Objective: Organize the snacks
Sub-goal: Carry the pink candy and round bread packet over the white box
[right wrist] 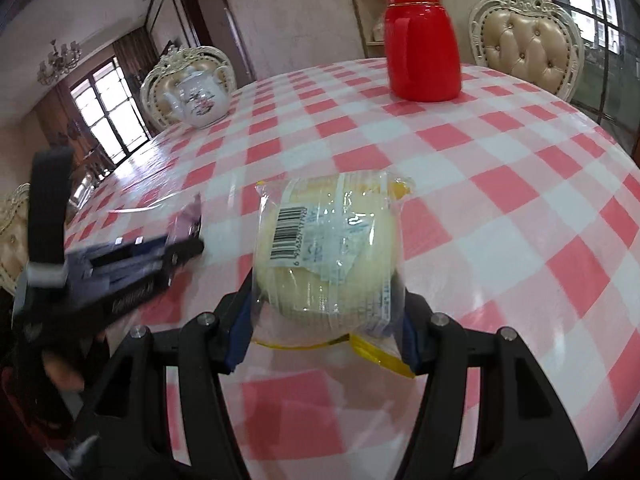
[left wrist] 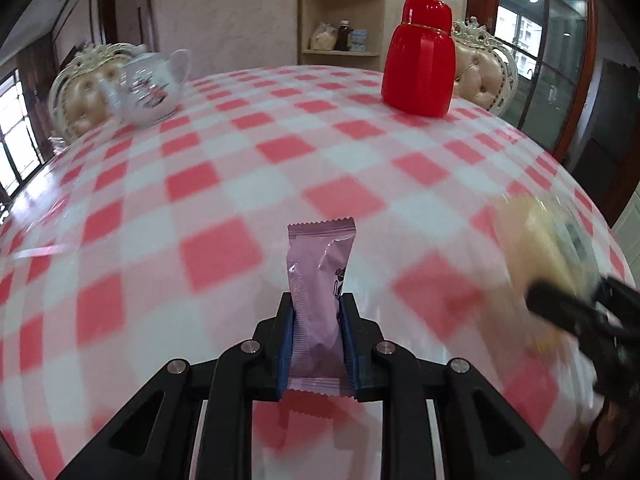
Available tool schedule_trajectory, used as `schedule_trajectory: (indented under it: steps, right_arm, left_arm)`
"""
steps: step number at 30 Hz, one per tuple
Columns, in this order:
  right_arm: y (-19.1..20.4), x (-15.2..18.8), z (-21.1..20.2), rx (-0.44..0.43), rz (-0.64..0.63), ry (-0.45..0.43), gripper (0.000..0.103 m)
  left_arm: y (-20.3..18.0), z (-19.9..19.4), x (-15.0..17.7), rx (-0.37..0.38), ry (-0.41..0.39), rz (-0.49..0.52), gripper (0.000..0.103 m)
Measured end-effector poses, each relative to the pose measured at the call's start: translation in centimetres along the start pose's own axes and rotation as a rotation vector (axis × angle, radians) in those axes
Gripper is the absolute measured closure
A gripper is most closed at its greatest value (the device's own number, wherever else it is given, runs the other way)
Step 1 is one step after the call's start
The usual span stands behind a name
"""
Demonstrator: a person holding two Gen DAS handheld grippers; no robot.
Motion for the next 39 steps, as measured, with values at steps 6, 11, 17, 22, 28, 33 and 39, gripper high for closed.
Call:
schedule_trajectory:
  steps: [6, 11, 17, 22, 28, 33, 39]
  right_arm:
    - [3.7, 2.2, -2.3, -0.031, -0.055, -0.016, 0.041]
    - [5.8, 4.1, -4.2, -0.040, -0.081, -0.030, 0.041]
    - [7.1, 5.7, -6.0, -0.035, -0.095, -0.051, 0.041]
    - [7.6, 6.6, -7.4, -0.036, -0.086, -0.065, 0.041]
    - [7.5, 7.5, -8.9, -0.029, -0.060, -0.087, 0.041]
    - [6.9, 8.1, -9.7, -0.041, -0.007, -0.075, 0.041]
    - [7.0, 9.2, -12.2, -0.053, 0.017, -0.087, 0.041]
  left_arm:
    - [-0.2, -4.9, 4.3, -0.021, -0.024, -0.020, 0.080]
    - [0.0, -8.3, 7.1, -0.021, -0.064, -0.046, 0.080]
    - [0.3, -11.6, 9.2, -0.026, -0.119, -0.072, 0.080]
    - [0.2, -13.1, 10.6, -0.021, -0.148, -0.081, 0.080]
    - [-0.5, -14.3, 11.4, -0.010, -0.171, -0.082, 0.080]
    - [-1.0, -15.2, 12.1, 0.011, -0.188, -0.090, 0.080]
    - [-1.7, -16.7, 13.6, 0.033, -0.202, -0.107, 0.080]
Point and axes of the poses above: each gripper's, at about its wrist camera, not at the fingertips, and z roughly the way its jaws point, y to its left, x to its underside, the point moved 10 cm from there along z, roughly the way its jaws point, and after that the axes turned 12 degrees about x, right-handed, at the moved point
